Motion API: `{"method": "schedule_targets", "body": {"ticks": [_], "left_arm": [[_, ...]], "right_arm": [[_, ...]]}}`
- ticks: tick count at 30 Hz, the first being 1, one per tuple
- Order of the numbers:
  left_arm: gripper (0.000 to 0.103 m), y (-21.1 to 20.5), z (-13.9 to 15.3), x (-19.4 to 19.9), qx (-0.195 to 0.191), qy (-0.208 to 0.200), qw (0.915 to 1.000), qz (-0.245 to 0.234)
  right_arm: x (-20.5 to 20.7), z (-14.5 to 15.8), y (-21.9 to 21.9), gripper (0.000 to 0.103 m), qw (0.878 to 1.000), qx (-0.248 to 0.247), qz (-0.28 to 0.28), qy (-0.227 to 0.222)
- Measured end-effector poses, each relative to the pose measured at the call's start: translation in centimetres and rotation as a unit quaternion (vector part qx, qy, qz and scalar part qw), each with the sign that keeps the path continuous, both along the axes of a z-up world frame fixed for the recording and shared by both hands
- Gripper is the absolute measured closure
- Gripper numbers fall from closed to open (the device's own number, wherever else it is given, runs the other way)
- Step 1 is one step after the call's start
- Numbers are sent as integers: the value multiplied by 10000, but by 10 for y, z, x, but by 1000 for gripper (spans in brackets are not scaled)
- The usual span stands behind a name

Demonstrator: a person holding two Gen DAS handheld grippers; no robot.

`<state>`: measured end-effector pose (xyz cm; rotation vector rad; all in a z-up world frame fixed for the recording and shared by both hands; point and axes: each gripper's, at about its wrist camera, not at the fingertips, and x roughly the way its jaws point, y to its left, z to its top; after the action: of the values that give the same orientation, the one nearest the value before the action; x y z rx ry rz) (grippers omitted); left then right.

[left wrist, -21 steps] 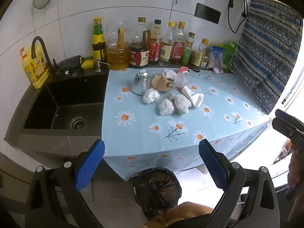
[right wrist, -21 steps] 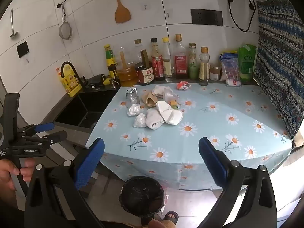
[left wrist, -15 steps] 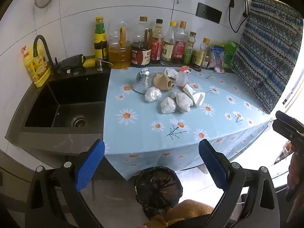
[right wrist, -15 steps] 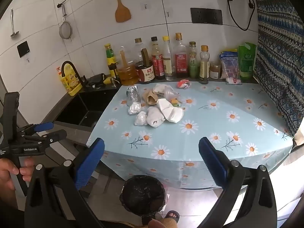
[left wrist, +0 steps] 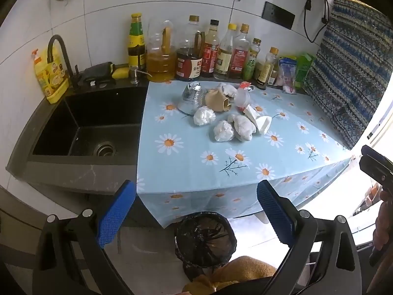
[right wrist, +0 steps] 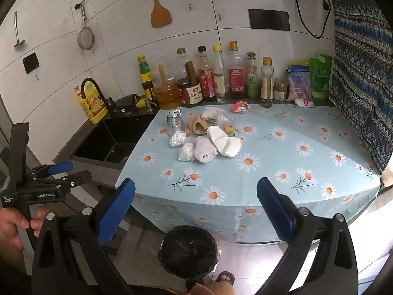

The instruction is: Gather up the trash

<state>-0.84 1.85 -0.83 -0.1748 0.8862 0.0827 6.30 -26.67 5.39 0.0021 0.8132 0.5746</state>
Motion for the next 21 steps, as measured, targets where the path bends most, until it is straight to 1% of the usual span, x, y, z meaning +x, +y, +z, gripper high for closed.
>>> {"method": "schedule_targets", "body": {"ticks": [4, 8, 14, 17, 21], "left_arm": [[7, 3, -1, 0, 94, -22, 9999, -28], [7, 5, -2, 0, 16, -33, 10000, 3], [7, 1, -5, 2, 82, -54, 9999, -65], [7, 3, -4, 0, -27, -103, 9999, 15], [7, 3, -5, 1, 80, -69, 9999, 3]], "right_arm": [[-3, -1, 5, 5, 10000, -17, -4, -34], [-4, 0, 7, 5, 10000, -4, -1, -46], [-4, -1, 11, 5, 10000, 0, 41, -24], [-3, 0, 13, 5, 10000, 5, 37, -40], [-3, -1, 12, 5, 10000, 30, 26, 1]]}}
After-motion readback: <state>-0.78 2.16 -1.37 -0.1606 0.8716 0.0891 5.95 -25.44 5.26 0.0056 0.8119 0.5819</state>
